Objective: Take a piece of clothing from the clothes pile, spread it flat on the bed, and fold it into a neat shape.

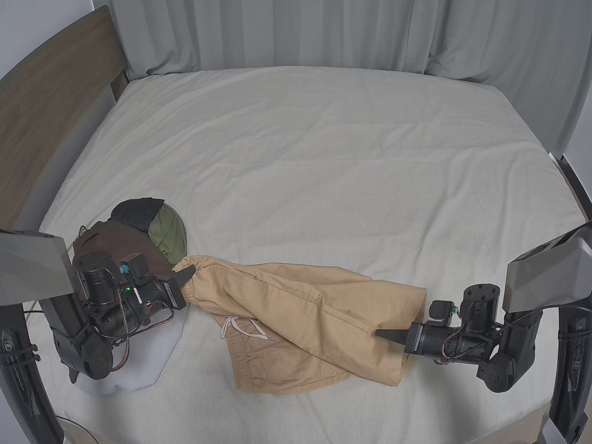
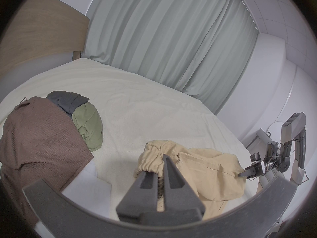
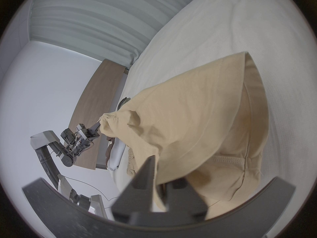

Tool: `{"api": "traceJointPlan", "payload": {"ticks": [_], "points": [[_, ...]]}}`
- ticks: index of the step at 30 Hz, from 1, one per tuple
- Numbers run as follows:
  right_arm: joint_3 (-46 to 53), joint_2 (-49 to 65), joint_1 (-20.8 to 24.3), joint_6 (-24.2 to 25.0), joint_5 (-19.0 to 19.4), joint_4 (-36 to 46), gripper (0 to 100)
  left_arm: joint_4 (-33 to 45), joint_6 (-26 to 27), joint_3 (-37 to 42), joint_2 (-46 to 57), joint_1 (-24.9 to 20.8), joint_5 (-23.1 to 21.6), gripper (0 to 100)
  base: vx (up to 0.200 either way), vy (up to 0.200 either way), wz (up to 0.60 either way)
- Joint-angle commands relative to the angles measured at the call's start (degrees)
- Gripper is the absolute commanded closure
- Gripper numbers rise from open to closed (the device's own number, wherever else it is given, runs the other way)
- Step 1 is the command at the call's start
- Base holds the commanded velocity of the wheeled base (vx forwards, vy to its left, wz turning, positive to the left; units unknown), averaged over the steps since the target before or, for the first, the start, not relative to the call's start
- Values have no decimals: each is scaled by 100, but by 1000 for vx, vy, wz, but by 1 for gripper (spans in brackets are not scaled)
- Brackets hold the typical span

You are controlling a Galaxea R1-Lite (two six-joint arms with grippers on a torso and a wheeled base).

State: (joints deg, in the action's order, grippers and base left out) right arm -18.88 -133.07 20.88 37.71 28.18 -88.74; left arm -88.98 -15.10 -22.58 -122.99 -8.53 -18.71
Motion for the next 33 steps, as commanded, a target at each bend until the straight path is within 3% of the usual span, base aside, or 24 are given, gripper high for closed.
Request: {"api": "traceJointPlan", "payload": {"ticks": [1,12,33], "points": [[43,229,-5,0,3,-3,100,-23,-1,-10,-14,1,-1,100,0,0,0],[104,1240,-49,0,3,14,100,-23,-63,-353,249,80,8,100,0,0,0],[-124,1908,-102,0,-15,5,100,-32,-151,-792,557,300,-18,100,0,0,0]]}}
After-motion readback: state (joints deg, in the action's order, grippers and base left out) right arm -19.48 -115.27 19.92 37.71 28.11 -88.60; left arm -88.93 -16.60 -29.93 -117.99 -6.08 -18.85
